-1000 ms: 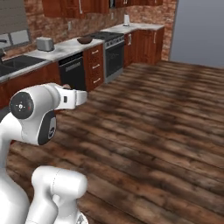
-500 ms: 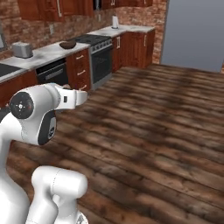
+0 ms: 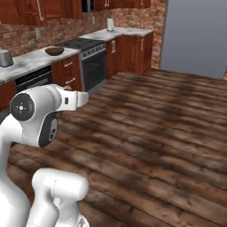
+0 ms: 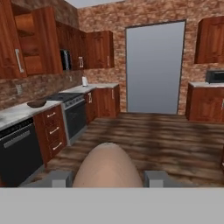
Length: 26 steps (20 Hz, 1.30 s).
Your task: Pick the egg and butter from the fridge and place them by the bowl for mixing.
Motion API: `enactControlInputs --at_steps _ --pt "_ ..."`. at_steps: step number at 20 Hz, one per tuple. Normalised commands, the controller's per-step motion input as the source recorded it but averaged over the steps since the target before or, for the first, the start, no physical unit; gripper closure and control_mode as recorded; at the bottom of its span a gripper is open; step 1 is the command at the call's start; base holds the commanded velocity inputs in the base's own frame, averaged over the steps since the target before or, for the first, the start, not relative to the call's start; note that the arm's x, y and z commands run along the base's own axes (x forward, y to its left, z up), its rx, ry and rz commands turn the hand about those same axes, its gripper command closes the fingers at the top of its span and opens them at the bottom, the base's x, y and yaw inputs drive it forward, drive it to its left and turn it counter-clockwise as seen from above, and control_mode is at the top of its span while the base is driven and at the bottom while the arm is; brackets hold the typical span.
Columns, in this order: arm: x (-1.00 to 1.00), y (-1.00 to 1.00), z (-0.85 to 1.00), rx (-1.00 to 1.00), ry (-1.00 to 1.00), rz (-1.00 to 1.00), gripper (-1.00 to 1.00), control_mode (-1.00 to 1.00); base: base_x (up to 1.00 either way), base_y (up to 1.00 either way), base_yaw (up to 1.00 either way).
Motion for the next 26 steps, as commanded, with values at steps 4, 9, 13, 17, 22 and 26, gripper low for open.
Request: enactControlInputs --at_steps 4,9,13,17,22,26 --pt "0.00 0.00 0.00 0.00 0.00 0.00 1.00 1.00 1.00 0.00 0.07" --pt "0.00 0.00 0.00 0.00 0.00 0.00 1.00 1.00 1.00 0.00 0.31" --pt "0.00 0.00 0.00 0.00 0.00 0.00 1.00 1.00 1.00 0.00 0.34" --pt "0.00 0.00 0.00 0.00 0.00 0.00 1.00 1.00 1.00 0.00 0.28" --pt "0.00 0.00 0.00 0.00 0.00 0.00 1.00 1.00 1.00 0.00 0.23" --pt "0.00 0.00 0.00 0.00 0.00 0.00 1.00 1.00 1.00 -0.01 0.27"
